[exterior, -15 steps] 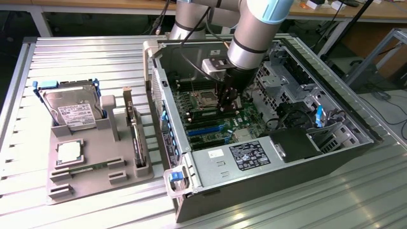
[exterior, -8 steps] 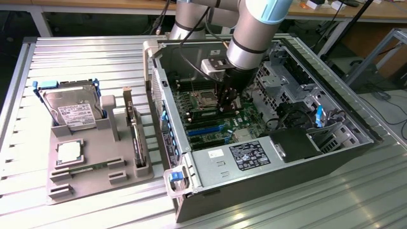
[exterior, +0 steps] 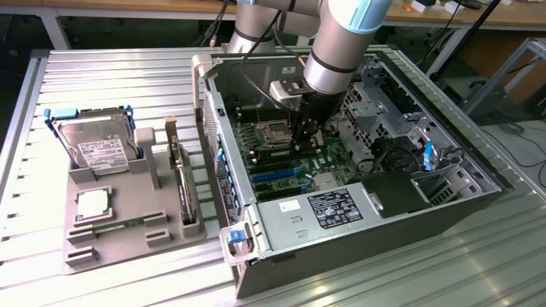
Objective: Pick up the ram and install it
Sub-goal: 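Insert the ram into the slot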
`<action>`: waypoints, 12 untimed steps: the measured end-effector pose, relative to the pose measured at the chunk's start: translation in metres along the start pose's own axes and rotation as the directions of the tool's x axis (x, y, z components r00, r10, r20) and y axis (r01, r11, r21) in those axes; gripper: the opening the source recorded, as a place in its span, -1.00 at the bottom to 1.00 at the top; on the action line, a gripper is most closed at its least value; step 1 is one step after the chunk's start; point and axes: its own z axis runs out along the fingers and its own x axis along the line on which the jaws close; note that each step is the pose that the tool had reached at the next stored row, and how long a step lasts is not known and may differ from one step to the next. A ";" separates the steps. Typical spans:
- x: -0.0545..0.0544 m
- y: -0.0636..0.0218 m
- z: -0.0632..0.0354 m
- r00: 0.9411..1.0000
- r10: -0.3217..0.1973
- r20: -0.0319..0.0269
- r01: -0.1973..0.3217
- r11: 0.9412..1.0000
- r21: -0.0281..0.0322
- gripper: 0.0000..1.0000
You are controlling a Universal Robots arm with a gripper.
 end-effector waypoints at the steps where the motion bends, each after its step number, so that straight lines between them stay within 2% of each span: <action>1: 0.000 0.0000 0.0000 1.000 0.000 0.000 0.000 1.000 0.000 -0.73; 7: 0.000 0.0000 0.0000 1.000 -0.016 -0.001 0.016 1.000 0.000 -0.73; 10: 0.000 -0.0001 0.0053 1.000 -0.016 -0.001 0.016 1.000 0.001 -0.73; 12: 0.000 -0.0001 0.0053 1.000 -0.016 -0.001 0.016 1.000 0.001 -0.73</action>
